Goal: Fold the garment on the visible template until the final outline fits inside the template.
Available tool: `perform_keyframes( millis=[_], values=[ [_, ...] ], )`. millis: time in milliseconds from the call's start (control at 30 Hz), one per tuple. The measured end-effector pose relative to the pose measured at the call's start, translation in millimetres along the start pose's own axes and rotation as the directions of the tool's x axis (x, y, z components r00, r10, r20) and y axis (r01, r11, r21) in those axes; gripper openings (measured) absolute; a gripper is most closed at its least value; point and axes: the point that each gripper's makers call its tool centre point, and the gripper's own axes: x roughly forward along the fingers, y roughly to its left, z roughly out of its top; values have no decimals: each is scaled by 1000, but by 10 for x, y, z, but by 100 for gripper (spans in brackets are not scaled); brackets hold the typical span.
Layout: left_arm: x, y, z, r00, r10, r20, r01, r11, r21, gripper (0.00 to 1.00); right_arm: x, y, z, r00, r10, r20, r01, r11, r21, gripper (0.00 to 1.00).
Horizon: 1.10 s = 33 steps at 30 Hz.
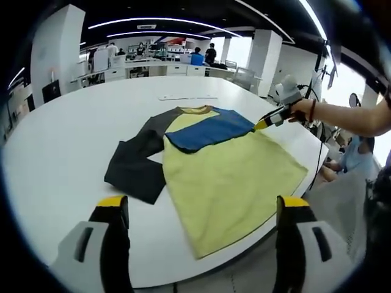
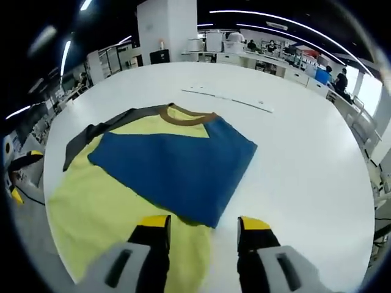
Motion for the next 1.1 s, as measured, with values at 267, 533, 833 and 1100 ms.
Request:
perform_keyframes(
  millis=[267, 533, 833, 1100],
  values=[
    [8, -36, -22, 1000, -10, -9, 10, 1000, 9, 97, 46, -61, -131, 1000, -12, 10, 12, 1000, 8, 21],
    [-8, -42, -19, 1000, -10, -1, 10, 1000, 5, 97, 97, -11, -106, 998, 0, 56, -3, 999, 43, 10],
    [-36, -33, -61, 1000, -7, -4, 7, 1000, 7, 97, 106, -56, -141, 997, -63, 51, 60, 997, 56, 0],
    [-36, -15, -56, 1000, -6, -7, 6, 1000, 14, 97, 84, -91, -170, 998, -50, 36, 49, 998, 24, 0]
  ],
)
